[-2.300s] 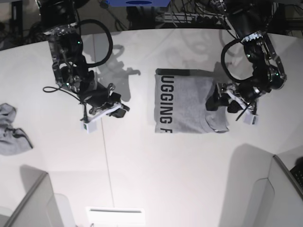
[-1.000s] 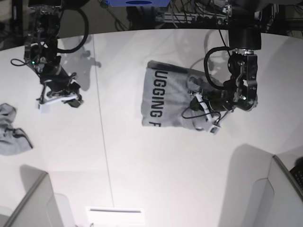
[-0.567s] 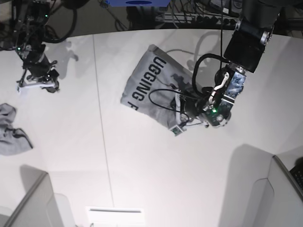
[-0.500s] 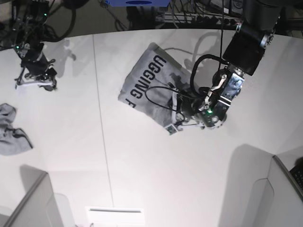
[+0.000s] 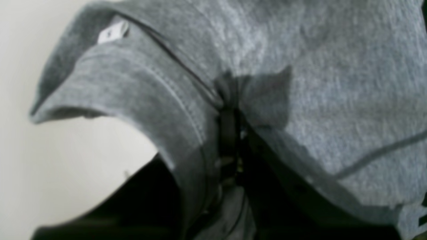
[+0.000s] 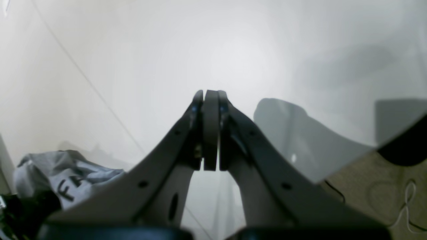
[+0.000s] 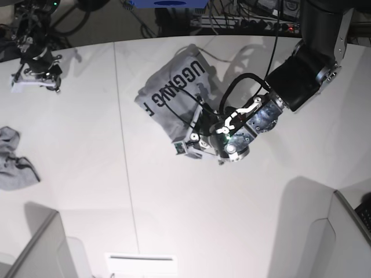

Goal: Fold the T-shirt properly
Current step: 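Drag and rotate the folded bundle with the left gripper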

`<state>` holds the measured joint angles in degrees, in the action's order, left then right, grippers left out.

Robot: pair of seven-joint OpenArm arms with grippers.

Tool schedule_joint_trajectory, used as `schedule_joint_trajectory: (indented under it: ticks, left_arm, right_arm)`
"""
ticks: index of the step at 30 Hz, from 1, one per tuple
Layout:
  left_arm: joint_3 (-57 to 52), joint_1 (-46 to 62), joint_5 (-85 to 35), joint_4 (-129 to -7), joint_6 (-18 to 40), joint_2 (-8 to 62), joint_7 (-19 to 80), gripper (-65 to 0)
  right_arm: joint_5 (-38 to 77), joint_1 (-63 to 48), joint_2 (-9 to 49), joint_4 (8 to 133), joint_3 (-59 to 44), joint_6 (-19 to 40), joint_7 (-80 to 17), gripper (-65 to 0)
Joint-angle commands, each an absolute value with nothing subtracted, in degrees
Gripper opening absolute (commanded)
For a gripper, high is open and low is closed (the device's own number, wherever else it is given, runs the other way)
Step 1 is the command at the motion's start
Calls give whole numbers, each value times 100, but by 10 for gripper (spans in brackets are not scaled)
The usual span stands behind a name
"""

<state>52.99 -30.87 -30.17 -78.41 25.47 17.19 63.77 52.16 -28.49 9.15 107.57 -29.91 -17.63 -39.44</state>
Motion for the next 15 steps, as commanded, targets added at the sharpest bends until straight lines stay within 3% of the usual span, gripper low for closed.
schedule_joint_trajectory:
  ticks: [1, 15]
  left_arm:
    - [5455, -3310, -2993, -7934, 2571, 1719, 6255, -650]
    - [7240, -4259, -2993, -7908, 2571, 1719, 5103, -650]
  right_arm:
    - [5253, -2888, 980, 10862, -3037, -1719, -3846, -650]
    - [5226, -3292, 980, 10853, -3037, -1719, -3846, -650]
